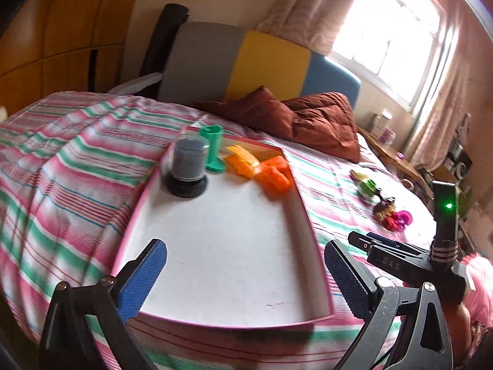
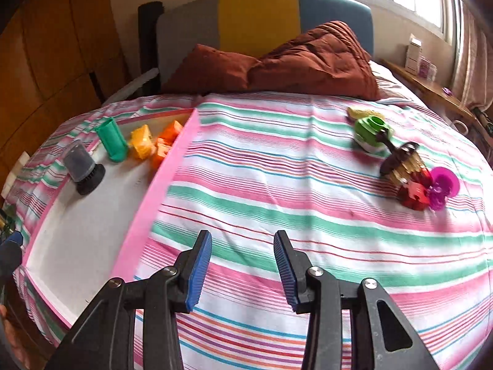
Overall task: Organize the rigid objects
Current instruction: 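Move the open right tool back toward the loose toys, then close the right tool on the magenta suction-cup toy and lift it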
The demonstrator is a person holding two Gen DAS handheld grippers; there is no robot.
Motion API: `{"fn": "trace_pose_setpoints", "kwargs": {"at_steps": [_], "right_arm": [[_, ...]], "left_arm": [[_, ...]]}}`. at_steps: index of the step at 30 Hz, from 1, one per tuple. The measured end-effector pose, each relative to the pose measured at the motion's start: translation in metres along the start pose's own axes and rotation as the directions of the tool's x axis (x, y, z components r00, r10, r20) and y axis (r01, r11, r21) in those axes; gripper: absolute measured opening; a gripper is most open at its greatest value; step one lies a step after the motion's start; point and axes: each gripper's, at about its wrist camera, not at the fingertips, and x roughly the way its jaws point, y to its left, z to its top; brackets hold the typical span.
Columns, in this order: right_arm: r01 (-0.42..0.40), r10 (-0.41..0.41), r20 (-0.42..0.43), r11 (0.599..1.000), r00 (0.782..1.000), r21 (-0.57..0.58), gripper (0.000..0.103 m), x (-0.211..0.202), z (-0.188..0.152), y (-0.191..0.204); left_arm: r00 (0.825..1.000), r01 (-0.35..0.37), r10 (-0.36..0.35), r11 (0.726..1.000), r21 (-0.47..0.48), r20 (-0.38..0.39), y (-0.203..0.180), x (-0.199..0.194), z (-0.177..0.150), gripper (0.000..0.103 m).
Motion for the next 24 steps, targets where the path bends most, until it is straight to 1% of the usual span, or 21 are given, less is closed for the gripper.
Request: {"fn": "trace_pose_setpoints", "kwargs": {"at_steps": [3,8,12,14,16,18,21,24], "right_arm": [[0.039,-0.039,0.01,0.999,0.999,0.03,0.042,-0.006,-0.01,-0.026],[0.097,-0.099,0.029,0.994,0.995,0.053,0.042,-0.018,-0.031,-0.06],[0.157,-0.164,0.075,0.984,0.984,0.085,0.042,-0.027,-0.038,-0.09],[0.192,-0.204,0.096,0.974,0.974,0.117,0.042,-0.031,-0.035,-0.109],[0.219,-0.236,0.097,0.963,0.967,0.159,0.043,-0.031,-0.027,-0.128],[0.23,-0.254,0.098,0.951,0.962,0.208,0.043,-0.031,-0.018,-0.149],[0.207,-0.244,0.114,0.942,0.963,0.262,0.043,-0.031,-0.002,-0.171],[0.174,-0.212,0.123,0.949,0.97,0.261,0.043,-0.022,0.014,-0.178]], "left_arm": [[0.999,0.041,-0.041,0.998,0.042,-0.004,-0.016,-0.002,-0.005,0.103],[0.998,0.068,-0.067,0.993,0.098,-0.018,-0.042,-0.006,-0.017,0.103],[0.997,0.079,-0.075,0.985,0.153,-0.031,-0.06,-0.007,-0.024,0.103],[0.997,0.079,-0.074,0.983,0.163,-0.038,-0.065,-0.007,-0.026,0.103],[0.996,0.084,-0.077,0.982,0.17,-0.047,-0.068,-0.006,-0.027,0.103],[0.996,0.081,-0.074,0.981,0.176,-0.047,-0.071,-0.007,-0.028,0.103],[0.996,0.079,-0.071,0.981,0.178,-0.049,-0.072,-0.008,-0.029,0.103],[0.997,0.069,-0.06,0.981,0.183,-0.054,-0.074,-0.007,-0.029,0.103]]}}
